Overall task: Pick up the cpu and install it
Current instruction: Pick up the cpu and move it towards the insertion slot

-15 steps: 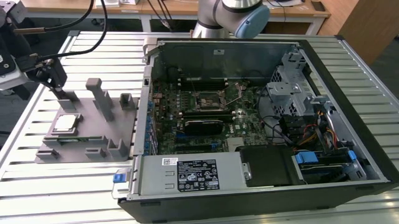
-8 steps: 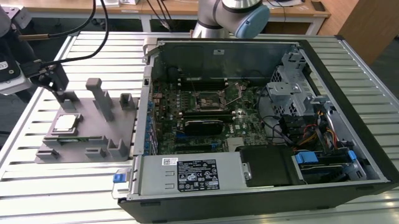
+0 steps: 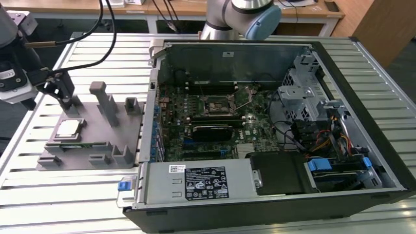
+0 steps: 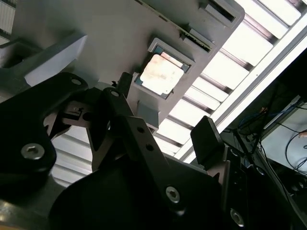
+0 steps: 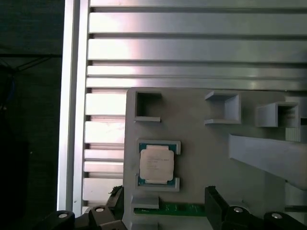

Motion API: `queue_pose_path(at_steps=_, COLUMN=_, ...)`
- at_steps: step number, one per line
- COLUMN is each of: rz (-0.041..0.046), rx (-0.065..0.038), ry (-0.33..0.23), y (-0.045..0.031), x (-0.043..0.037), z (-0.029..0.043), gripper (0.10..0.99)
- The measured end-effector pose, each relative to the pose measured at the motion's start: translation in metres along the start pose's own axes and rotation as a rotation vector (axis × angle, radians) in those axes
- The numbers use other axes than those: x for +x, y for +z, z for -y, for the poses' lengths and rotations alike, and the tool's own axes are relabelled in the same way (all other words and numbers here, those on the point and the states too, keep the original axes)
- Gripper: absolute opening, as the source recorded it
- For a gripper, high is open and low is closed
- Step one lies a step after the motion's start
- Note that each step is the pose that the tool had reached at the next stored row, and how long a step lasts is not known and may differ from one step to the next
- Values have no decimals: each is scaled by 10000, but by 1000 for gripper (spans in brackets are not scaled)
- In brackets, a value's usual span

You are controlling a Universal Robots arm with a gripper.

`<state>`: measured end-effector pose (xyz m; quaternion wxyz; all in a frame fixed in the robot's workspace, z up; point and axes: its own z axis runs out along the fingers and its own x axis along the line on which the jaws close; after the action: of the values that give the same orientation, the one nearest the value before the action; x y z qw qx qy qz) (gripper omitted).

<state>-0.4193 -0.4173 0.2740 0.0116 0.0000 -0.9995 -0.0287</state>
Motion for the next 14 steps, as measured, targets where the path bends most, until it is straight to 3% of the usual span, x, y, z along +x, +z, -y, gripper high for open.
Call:
queue_pose_path(at_steps=8, rz=8, rx=1, ry=-3, y=140, x=-6, z=8, gripper=761)
queue_pose_path(at_steps=12, rz=-89, rx=1, ry=-4, y=189, x=-39, z=7, gripper=761)
queue_pose_path(at_steps=14, rz=-90, rx=1, ry=-3, y=224, x=-40, z=9, gripper=761)
